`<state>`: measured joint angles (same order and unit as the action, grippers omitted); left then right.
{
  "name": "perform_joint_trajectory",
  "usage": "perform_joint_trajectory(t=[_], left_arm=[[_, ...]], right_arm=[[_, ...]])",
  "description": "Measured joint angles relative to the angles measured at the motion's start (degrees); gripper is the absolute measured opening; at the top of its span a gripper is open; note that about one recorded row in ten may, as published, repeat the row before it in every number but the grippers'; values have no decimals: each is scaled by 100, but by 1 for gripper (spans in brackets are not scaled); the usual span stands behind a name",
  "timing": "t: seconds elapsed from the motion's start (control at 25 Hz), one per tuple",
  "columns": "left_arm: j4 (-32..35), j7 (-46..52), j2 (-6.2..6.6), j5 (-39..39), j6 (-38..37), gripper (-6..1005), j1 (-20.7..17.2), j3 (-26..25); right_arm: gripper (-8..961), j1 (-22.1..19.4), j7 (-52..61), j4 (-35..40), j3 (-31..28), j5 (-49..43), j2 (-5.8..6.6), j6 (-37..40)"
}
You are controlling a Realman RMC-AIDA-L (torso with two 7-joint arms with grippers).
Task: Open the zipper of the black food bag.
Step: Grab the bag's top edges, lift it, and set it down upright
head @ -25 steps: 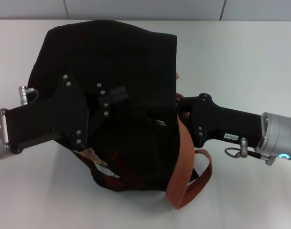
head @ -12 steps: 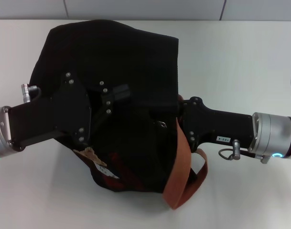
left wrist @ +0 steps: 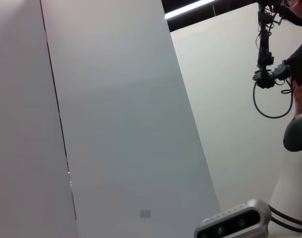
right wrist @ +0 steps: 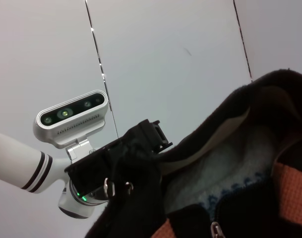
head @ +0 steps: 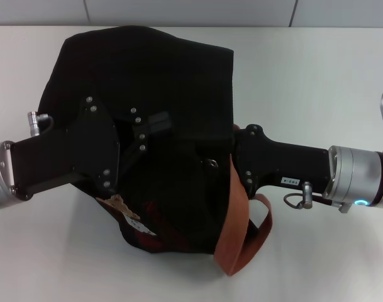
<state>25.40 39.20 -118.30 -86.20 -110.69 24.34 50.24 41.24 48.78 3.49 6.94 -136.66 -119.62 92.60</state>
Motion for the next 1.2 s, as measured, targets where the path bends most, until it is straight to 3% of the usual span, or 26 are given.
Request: perform_joint_trajectory(t=[0.44, 1.2], left_arm=[[0, 0, 0, -2, -4, 16, 10, -9], [22, 0, 9, 46, 28, 18, -30, -33]], right_arm=[[1, 5, -7, 24, -24, 34, 0, 26], [-2, -273, -1004, -31, -88, 115, -6, -290]])
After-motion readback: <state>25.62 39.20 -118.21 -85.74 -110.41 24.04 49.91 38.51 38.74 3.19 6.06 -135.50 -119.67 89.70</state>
